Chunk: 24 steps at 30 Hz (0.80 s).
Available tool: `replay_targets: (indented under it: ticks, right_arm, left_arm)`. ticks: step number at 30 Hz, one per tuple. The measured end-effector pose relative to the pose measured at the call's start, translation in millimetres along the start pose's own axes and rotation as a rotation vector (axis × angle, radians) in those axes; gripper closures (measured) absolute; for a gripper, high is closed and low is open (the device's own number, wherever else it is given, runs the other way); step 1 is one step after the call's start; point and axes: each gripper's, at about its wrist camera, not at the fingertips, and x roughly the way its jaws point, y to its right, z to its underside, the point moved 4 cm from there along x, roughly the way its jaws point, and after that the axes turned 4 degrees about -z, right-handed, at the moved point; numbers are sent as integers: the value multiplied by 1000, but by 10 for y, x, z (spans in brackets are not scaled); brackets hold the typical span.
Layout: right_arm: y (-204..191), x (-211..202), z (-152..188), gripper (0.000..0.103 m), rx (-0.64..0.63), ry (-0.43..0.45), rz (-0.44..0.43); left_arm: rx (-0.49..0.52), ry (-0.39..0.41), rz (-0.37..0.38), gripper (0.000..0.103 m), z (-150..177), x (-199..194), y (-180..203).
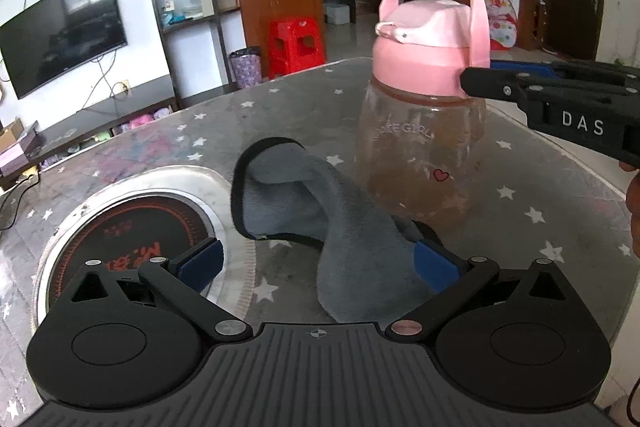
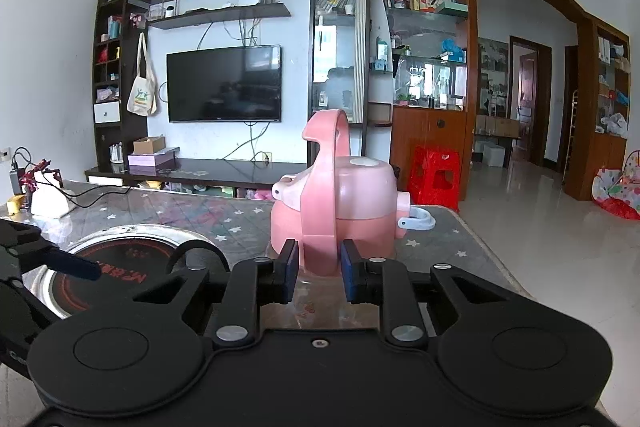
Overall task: Clean container
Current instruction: 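Hold the bottle with the right gripper while the left gripper approaches the grey cloth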
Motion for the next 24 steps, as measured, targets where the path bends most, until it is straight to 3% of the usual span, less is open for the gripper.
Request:
replay_targets:
  ticks: [11,13,24]
  right_arm:
    - [151,-205,61,78,36,-7,16]
    - [-39,-57,81,78,49,-20,29]
    - [-94,-176,295,74,72,-94,51]
  left_arm:
    - [-64,-49,3,0,41,-56,73]
    - [-80,-57,0,0,56,-76,93]
    - [-137,-106,1,0,237,-156,233]
